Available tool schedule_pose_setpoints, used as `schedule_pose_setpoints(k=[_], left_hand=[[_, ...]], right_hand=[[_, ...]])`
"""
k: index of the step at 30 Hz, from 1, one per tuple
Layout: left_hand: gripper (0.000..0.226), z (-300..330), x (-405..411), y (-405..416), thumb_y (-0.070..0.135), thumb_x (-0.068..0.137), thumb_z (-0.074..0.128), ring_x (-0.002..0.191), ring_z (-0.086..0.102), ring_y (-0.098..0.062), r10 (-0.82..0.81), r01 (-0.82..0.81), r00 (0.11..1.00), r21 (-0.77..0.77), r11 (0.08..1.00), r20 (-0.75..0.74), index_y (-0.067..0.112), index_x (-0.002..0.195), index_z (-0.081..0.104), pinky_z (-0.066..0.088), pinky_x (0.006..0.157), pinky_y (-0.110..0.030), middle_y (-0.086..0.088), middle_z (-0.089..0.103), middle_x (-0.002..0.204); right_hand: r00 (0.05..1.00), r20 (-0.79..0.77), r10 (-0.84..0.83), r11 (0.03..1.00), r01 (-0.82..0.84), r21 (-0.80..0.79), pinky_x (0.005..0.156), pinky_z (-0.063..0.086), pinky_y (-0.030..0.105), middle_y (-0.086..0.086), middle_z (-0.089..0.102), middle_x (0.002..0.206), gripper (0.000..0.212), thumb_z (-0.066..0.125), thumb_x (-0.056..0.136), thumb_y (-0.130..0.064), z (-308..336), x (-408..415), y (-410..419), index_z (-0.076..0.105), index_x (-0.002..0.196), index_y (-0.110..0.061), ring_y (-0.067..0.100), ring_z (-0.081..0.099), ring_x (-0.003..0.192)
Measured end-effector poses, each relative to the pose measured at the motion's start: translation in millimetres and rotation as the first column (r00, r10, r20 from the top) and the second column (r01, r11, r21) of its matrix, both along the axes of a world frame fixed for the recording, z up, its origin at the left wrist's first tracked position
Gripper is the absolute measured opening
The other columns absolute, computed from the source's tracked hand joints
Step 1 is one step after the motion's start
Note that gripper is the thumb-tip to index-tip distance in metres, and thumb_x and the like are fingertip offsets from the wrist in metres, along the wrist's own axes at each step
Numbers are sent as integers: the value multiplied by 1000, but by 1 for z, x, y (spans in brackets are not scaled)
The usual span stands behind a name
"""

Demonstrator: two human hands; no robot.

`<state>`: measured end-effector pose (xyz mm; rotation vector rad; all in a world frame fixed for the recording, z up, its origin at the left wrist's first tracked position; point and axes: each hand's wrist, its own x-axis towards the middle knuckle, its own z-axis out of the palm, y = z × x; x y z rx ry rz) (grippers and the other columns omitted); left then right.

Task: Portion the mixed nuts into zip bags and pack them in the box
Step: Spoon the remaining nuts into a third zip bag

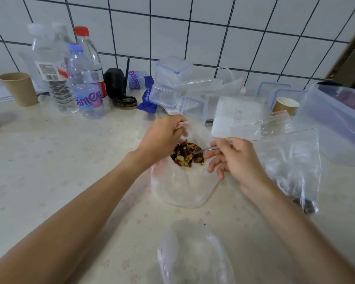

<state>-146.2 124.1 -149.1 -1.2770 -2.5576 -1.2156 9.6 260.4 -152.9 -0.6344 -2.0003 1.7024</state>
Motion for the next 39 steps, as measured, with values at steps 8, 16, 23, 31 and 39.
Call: schedule_pose_setpoints(k=[8,16,23,31,39], left_hand=[[18,10,7,-10,30,99,58,97,67,-18,27,-20,998,-121,992,57,25,113,67,56,86,-41,3,72,104],[45,36,34,-61,61,96,56,108,56,0,84,-89,984,-19,996,-157,31,128,62,45,89,-19,17,60,124],[6,44,82,-100,38,94,70,82,66,3,-73,68,995,-77,995,-65,34,90,72,48,69,-8,20,71,84],[57,33,109,-110,92,74,53,76,65,2,-148,258,959,-538,803,240,42,91,74,54,76,-23,23,70,87],[13,30,108,-107,41,90,77,69,62,6,-215,291,945,-336,896,246,29,85,79,47,65,-10,19,73,79]], right_hand=[[997,-41,-58,981,49,-188,34,40,27,16,76,74,22,48,108,-14,-4,-2,-7,61,98,0,26,66,49],[994,-52,-98,963,81,-257,36,40,27,13,74,71,22,45,109,-18,-1,2,-7,59,100,-3,26,65,49],[987,-122,-108,972,78,-223,37,41,27,8,74,68,24,43,108,-17,16,17,-15,60,102,-2,26,67,51],[986,-158,-57,951,5,-309,38,41,26,14,74,73,23,46,109,-17,41,47,-15,61,99,-3,26,66,52],[983,-175,56,960,-101,-261,37,39,27,16,71,76,23,47,109,-19,62,96,-22,62,100,-3,26,64,53]])
